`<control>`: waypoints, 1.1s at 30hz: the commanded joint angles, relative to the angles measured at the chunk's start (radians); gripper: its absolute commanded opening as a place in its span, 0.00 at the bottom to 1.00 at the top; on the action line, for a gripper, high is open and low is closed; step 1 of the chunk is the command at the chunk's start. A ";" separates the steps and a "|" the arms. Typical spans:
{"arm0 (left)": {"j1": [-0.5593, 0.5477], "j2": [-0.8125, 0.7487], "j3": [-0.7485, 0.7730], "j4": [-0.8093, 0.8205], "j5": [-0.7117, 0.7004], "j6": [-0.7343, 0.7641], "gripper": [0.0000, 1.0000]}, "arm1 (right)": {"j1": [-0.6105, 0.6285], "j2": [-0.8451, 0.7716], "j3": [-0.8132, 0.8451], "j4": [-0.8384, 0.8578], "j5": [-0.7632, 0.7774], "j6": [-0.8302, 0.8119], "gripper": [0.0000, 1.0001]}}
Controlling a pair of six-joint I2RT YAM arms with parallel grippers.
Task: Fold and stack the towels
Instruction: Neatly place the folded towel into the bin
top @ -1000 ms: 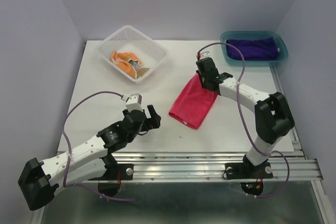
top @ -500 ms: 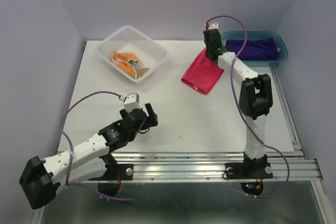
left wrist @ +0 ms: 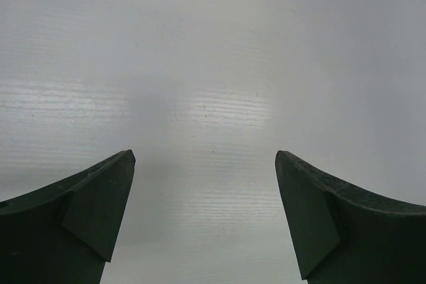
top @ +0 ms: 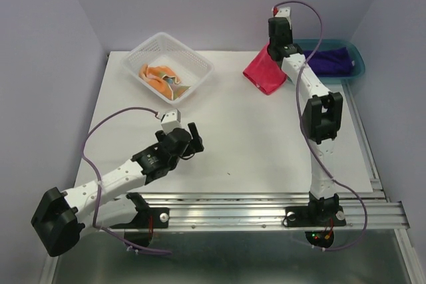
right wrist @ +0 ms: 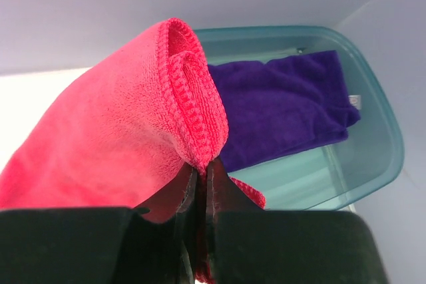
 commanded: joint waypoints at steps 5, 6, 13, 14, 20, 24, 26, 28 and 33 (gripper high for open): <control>0.041 0.018 0.063 0.047 0.017 0.041 0.99 | -0.093 -0.009 0.132 0.085 0.030 -0.021 0.01; 0.046 0.023 0.065 0.050 0.020 0.044 0.99 | -0.098 -0.009 0.138 0.099 0.027 -0.019 0.01; 0.061 0.109 0.121 0.068 0.048 0.066 0.99 | -0.159 0.005 0.233 0.133 -0.016 -0.041 0.01; 0.062 0.127 0.132 0.070 0.051 0.067 0.99 | -0.169 0.003 0.230 0.139 -0.018 -0.055 0.01; 0.067 0.190 0.161 0.073 0.066 0.079 0.99 | -0.227 0.002 0.206 0.130 -0.096 -0.026 0.01; 0.072 0.215 0.181 0.073 0.079 0.090 0.99 | -0.255 0.023 0.199 0.122 -0.128 -0.024 0.01; 0.073 0.219 0.184 0.075 0.083 0.092 0.99 | -0.255 0.034 0.184 0.127 -0.130 -0.027 0.01; 0.078 0.219 0.187 0.072 0.082 0.092 0.99 | -0.279 0.045 0.176 0.145 -0.127 -0.030 0.01; 0.082 0.198 0.187 0.055 0.074 0.087 0.99 | -0.302 0.103 0.166 0.177 -0.105 -0.029 0.01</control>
